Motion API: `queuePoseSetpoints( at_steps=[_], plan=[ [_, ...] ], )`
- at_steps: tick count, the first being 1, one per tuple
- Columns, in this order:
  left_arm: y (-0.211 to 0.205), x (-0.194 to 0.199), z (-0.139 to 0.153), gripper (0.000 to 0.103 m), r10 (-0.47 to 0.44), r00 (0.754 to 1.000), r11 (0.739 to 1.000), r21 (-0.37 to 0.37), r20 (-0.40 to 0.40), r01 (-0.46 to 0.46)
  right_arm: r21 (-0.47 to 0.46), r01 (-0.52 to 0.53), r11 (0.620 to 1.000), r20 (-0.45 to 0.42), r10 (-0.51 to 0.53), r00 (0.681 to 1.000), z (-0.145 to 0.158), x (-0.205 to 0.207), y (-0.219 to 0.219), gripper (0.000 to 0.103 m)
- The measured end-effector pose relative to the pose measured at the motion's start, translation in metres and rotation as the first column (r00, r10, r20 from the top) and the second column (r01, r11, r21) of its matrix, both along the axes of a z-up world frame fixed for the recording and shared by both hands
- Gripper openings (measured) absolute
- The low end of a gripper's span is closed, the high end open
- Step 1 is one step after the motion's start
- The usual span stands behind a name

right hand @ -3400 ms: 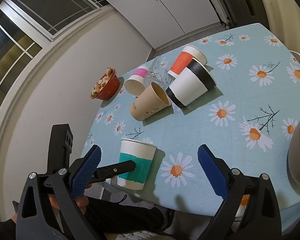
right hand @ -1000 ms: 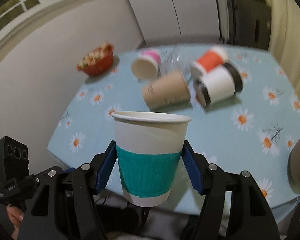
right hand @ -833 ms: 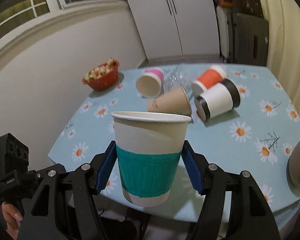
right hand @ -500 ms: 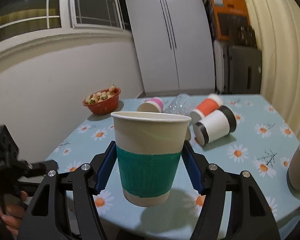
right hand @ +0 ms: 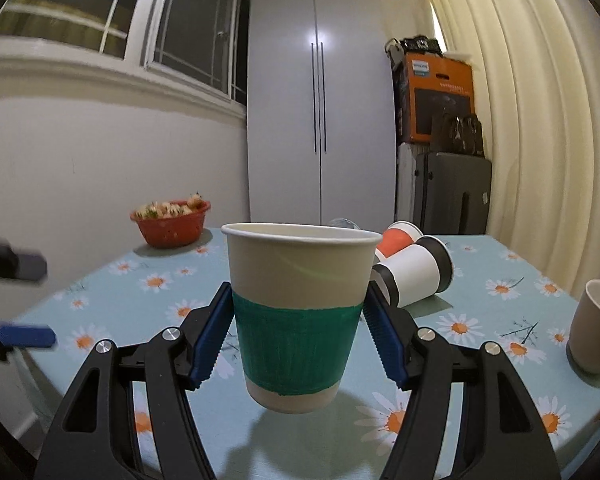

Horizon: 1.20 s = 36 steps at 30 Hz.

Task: Flip cup upright
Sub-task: 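Rotate the held cup with the right tool until its rim faces up, then lower the upright cup onto the tablecloth and open the right tool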

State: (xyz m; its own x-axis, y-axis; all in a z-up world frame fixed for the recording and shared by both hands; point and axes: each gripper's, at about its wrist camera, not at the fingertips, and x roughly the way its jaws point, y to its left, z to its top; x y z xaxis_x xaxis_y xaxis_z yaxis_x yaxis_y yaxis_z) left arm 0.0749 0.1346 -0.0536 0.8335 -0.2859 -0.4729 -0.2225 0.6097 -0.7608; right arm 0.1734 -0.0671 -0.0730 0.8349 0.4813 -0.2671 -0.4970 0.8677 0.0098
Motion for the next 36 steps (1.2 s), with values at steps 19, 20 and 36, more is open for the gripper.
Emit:
queuePoseSetpoints(
  at_steps=[19,20,36],
  plan=[
    [-0.001,0.003,-0.007,0.077,0.009,1.0,1.0,0.009,-0.025,-0.009,-0.066,0.026,0.997,0.01,-0.026,1.0,-0.034,0.001,0.004,0.066],
    [-0.001,0.003,-0.006,0.077,0.011,1.0,1.0,0.011,-0.026,-0.01,-0.072,0.025,0.997,0.011,-0.024,1.0,-0.034,0.001,0.005,0.066],
    [-0.002,0.001,-0.002,0.077,0.017,1.0,0.999,0.051,-0.026,-0.016,-0.049,0.015,0.999,-0.045,-0.017,0.999,-0.03,-0.002,0.001,0.09]
  ],
)
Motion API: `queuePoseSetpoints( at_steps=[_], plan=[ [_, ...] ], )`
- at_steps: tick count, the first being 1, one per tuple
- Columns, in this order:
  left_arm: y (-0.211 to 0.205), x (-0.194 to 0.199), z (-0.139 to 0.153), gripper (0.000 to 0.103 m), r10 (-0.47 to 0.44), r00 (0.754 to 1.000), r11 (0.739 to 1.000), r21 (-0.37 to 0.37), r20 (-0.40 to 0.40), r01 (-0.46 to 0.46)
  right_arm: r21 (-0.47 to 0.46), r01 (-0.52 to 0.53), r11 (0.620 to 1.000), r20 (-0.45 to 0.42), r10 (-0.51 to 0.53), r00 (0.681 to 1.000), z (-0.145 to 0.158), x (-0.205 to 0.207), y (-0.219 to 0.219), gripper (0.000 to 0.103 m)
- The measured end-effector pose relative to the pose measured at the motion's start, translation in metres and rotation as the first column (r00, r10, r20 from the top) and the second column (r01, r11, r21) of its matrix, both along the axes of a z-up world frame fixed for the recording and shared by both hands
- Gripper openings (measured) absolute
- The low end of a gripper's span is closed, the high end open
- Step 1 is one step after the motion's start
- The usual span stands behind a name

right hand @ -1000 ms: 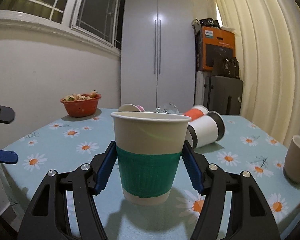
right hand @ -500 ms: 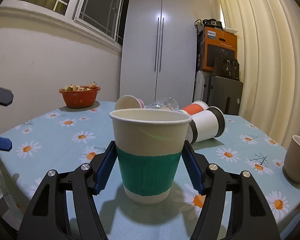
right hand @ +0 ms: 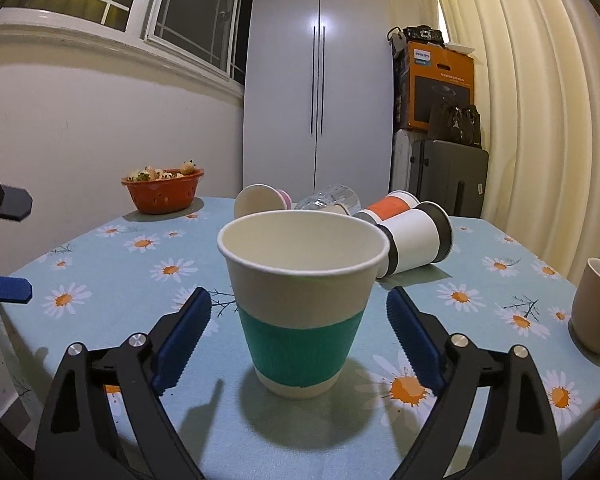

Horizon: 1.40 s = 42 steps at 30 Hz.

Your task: Flip cup upright

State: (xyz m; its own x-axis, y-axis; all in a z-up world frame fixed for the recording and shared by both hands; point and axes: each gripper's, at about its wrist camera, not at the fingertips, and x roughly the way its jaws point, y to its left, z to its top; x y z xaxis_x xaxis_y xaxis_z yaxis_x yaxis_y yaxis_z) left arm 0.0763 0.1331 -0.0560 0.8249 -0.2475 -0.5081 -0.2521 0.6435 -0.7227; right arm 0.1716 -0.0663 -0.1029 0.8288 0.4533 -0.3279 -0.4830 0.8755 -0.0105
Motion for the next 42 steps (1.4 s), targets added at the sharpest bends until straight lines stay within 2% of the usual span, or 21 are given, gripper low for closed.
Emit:
queuePoseSetpoints(
  at_steps=[5,7,8,10,15,18,21,23,31,35,39,42],
  plan=[
    [0.0,0.0,0.001,0.077,0.003,1.0,1.0,0.018,0.0,-0.003,0.024,0.001,1.0,-0.019,0.0,1.0,0.008,-0.003,-0.008,0.098],
    [-0.002,0.0,0.003,0.078,0.0,1.0,1.0,0.025,0.004,0.0,0.02,-0.004,1.0,-0.032,0.005,0.999,0.012,-0.004,-0.01,0.098],
    [-0.003,-0.001,0.005,0.083,-0.001,1.0,0.999,0.038,0.009,0.001,0.02,-0.008,1.0,-0.031,0.008,0.999,0.015,-0.005,-0.011,0.098],
    [-0.008,-0.002,0.009,0.086,-0.007,1.0,0.997,0.072,0.021,0.005,0.019,-0.008,1.0,-0.021,0.008,1.0,0.025,-0.011,-0.017,0.098],
    [-0.014,-0.005,0.017,0.088,-0.012,0.999,0.992,0.126,0.042,0.007,0.026,-0.014,1.0,-0.007,0.014,1.0,0.052,-0.022,-0.032,0.098],
    [-0.017,-0.008,0.021,0.095,-0.007,0.999,0.988,0.156,0.052,-0.002,0.031,-0.018,0.999,0.003,0.018,1.0,0.066,-0.031,-0.044,0.098],
    [-0.018,-0.01,0.022,0.096,-0.017,0.998,0.99,0.139,0.062,0.009,0.033,-0.017,0.999,0.0,0.017,1.0,0.076,-0.038,-0.055,0.098],
    [-0.022,-0.011,0.023,0.096,-0.021,0.998,0.987,0.159,0.061,0.011,0.036,-0.02,0.999,0.01,0.019,1.0,0.083,-0.044,-0.063,0.098],
    [-0.045,-0.017,0.041,0.096,-0.058,0.995,0.939,0.342,0.083,0.026,-0.003,-0.083,0.997,-0.004,0.083,0.997,0.112,-0.067,-0.088,0.098],
    [-0.063,-0.025,0.051,0.096,-0.099,0.99,0.895,0.444,0.103,0.043,-0.01,-0.11,0.994,-0.02,0.11,0.994,0.118,-0.071,-0.099,0.098],
    [-0.088,-0.036,0.057,0.096,-0.146,0.985,0.826,0.56,0.097,0.067,-0.007,-0.132,0.991,-0.046,0.131,0.99,0.122,-0.074,-0.114,0.098],
    [-0.097,-0.044,0.057,0.096,-0.185,0.977,0.82,0.564,0.104,0.095,-0.002,-0.138,0.99,-0.05,0.137,0.989,0.125,-0.077,-0.127,0.098]
  ],
)
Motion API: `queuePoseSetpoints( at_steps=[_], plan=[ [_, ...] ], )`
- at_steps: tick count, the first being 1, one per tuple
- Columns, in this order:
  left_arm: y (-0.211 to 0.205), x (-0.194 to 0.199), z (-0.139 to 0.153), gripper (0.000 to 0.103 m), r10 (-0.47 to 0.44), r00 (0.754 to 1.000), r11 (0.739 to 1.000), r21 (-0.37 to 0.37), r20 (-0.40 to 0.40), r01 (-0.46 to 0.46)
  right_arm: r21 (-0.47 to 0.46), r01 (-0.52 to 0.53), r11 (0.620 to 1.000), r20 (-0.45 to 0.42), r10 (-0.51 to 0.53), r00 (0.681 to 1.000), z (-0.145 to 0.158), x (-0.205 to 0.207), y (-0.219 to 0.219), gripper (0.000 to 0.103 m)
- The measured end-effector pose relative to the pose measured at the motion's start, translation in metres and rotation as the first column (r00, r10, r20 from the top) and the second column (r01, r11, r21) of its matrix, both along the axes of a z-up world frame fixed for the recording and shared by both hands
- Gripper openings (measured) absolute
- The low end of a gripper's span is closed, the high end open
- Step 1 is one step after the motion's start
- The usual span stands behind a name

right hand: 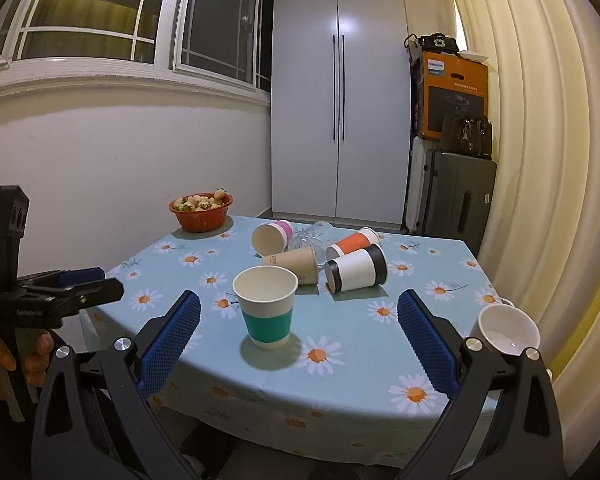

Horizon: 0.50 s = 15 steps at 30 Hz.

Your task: Flip cup upright

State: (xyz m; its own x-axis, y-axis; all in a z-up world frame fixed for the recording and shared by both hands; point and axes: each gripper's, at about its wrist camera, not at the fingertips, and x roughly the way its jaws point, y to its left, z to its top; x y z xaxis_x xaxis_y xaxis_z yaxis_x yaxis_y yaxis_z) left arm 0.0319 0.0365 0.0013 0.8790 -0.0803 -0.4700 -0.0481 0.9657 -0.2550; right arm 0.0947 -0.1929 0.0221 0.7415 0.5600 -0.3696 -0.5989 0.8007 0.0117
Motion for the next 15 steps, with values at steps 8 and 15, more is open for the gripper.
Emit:
queuePoseSetpoints(
  at_steps=[8,15],
  plan=[
    [-0.008,-0.024,0.008,0.096,-0.024,0.999,0.999,0.027,0.041,0.023,-0.002,-0.002,1.0,0.007,0.002,1.0,0.001,-0.008,-0.019,0.098],
    [-0.022,-0.042,0.011,0.096,-0.048,0.997,0.994,0.098,0.052,0.043,-0.014,-0.002,1.0,-0.051,0.001,0.999,-0.009,-0.006,-0.017,0.098]
  ],
)
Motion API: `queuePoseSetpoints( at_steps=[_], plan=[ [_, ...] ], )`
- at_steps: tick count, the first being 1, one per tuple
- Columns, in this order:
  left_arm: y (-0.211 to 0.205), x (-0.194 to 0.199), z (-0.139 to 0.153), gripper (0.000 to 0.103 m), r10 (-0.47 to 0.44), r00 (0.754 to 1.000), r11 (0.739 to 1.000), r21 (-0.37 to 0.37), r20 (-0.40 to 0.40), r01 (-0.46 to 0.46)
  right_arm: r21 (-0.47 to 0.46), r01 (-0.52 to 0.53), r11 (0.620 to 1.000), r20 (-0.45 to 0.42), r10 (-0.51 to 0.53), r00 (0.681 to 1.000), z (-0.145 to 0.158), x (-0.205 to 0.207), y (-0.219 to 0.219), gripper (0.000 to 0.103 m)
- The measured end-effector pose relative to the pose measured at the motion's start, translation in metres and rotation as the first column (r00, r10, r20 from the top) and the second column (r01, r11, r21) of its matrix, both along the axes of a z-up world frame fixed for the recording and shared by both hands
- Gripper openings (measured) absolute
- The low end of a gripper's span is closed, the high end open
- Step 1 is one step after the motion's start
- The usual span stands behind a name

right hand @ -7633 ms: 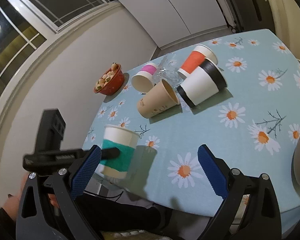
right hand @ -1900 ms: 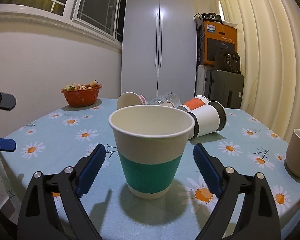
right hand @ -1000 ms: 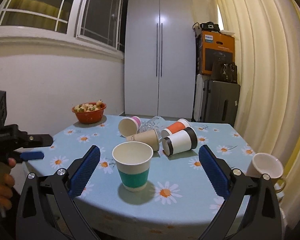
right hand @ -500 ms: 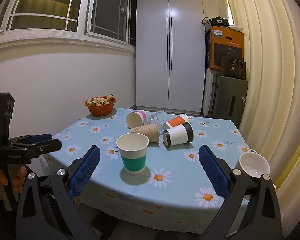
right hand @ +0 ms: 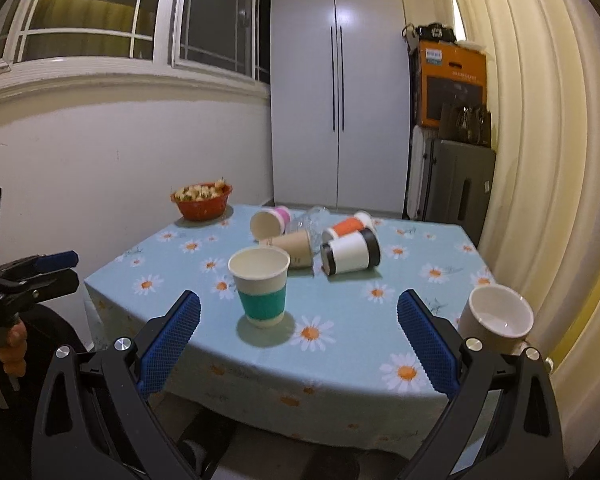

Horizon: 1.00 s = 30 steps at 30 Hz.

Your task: Flip cup upright

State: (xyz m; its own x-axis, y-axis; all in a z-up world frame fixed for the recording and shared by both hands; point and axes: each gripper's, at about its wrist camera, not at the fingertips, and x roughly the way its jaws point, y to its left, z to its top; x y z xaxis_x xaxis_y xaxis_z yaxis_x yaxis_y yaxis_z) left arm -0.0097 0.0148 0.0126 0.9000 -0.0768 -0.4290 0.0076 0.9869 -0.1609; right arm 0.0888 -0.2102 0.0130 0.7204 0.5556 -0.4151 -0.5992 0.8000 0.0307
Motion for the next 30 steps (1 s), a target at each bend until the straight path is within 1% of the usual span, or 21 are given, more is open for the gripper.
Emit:
queuePoseSetpoints(
  at_steps=[2,5,8,16,25,30],
  plan=[
    [-0.005,-0.001,-0.002,0.096,-0.003,1.0,1.0,0.022,-0.001,0.003,-0.002,0.005,1.0,-0.013,-0.005,1.0,-0.002,-0.001,0.001,0.098],
    [-0.009,-0.002,-0.005,0.096,-0.005,1.0,1.0,0.028,-0.003,0.005,-0.008,0.007,1.0,-0.022,-0.007,1.0,-0.005,-0.004,0.002,0.098],
    [-0.011,-0.001,-0.007,0.096,0.015,1.0,0.999,0.049,-0.011,-0.015,-0.03,0.006,1.0,-0.023,-0.007,1.0,-0.009,-0.009,0.006,0.098],
    [-0.015,-0.002,-0.01,0.096,0.008,1.0,0.998,0.064,-0.015,-0.007,-0.045,0.007,0.999,0.002,-0.007,1.0,-0.01,-0.016,0.008,0.098],
    [-0.021,0.001,-0.013,0.096,0.007,1.0,0.996,0.09,-0.026,-0.004,-0.05,0.012,0.999,-0.014,-0.012,1.0,-0.012,-0.014,0.008,0.098],
    [-0.023,0.002,-0.013,0.096,0.003,1.0,0.995,0.096,-0.03,0.0,-0.06,0.012,0.998,-0.007,-0.012,1.0,-0.014,-0.013,0.009,0.098]
  ],
)
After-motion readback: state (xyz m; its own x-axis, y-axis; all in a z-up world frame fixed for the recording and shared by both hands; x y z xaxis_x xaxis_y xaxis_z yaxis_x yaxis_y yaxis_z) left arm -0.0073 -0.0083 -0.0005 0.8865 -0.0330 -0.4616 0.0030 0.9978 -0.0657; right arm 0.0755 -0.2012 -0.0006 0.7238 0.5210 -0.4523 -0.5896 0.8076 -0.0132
